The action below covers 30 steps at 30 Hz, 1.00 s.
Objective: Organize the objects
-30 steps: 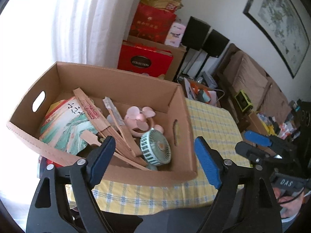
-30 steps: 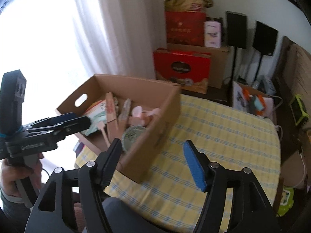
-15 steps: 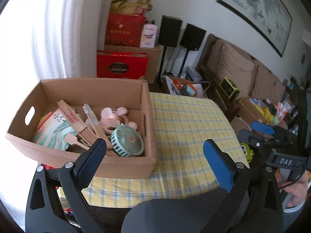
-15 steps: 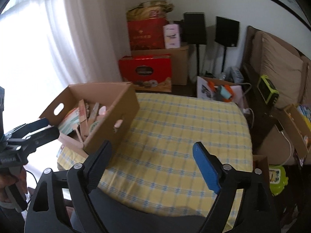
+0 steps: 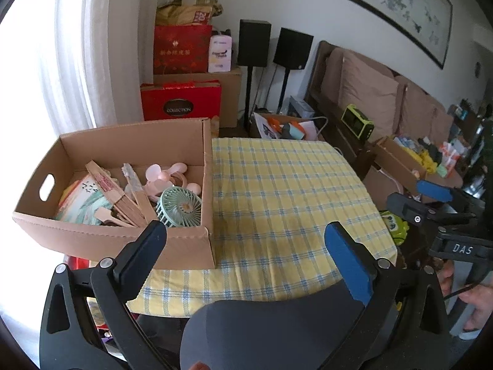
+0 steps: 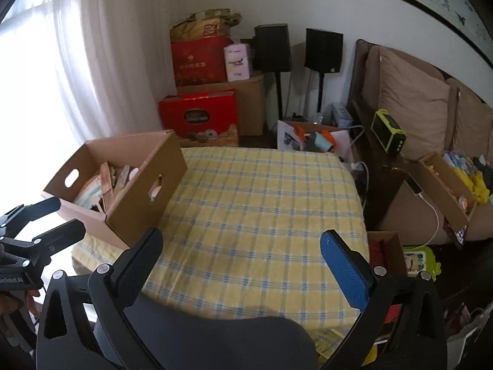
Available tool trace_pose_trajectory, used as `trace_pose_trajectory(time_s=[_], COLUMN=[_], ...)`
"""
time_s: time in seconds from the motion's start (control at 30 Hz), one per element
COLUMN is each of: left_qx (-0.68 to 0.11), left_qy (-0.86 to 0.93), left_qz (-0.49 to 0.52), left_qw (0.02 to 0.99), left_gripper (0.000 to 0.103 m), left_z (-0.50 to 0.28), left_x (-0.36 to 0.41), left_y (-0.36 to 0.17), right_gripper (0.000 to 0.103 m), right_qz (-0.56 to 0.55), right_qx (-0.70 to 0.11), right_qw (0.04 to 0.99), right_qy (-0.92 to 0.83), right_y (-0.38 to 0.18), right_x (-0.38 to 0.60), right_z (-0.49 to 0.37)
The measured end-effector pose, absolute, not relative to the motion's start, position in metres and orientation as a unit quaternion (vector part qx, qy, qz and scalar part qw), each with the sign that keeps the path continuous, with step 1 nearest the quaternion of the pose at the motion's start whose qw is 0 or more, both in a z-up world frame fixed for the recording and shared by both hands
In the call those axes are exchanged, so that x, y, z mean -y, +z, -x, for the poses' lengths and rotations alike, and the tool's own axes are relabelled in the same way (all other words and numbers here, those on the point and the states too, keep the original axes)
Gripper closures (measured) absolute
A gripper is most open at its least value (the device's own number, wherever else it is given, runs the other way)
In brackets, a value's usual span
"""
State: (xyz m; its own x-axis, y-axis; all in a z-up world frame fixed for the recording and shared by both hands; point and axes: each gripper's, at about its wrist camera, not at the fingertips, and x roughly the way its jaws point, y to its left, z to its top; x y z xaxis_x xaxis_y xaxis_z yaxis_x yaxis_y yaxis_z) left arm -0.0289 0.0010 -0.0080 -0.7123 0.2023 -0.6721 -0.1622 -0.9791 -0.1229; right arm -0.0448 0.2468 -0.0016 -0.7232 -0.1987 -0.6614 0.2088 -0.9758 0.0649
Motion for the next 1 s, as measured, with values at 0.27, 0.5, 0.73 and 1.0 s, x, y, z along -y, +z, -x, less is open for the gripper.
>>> trace_pose_trajectory(time_s=[0.27, 0.5, 0.73, 1.0], left_qx=[0.007, 0.015, 0.019, 0.011], left_qy=[0.934, 0.936, 0.935, 0.936], left_qz=[0.356, 0.351, 0.353, 0.351], left_qw=[0.028, 0.008, 0.008, 0.014], left_gripper=[0.0, 0.0, 0.0, 0.0], left_z=[0.016, 0.007, 0.0, -0.003], left_x=[0.001, 0.011, 0.016, 0.01], left_y=[-0.009, -0.007, -0.007, -0.004], right_gripper=[0.0, 0.0, 0.0, 0.0], right_qz=[-0.345, -0.339, -0.327, -0.319], right_qx=[-0.008, -0.004, -0.011, -0.015], right_qw=[0.096, 0.088, 0.08, 0.077], right_qy=[-0.934, -0.937, -0.942, -0.944], right_y=[-0.002, 0.001, 0.007, 0.011], right_x=[-0.251, -0.258, -0.256, -0.252], right_z=[0.028, 0.017, 0.005, 0.0])
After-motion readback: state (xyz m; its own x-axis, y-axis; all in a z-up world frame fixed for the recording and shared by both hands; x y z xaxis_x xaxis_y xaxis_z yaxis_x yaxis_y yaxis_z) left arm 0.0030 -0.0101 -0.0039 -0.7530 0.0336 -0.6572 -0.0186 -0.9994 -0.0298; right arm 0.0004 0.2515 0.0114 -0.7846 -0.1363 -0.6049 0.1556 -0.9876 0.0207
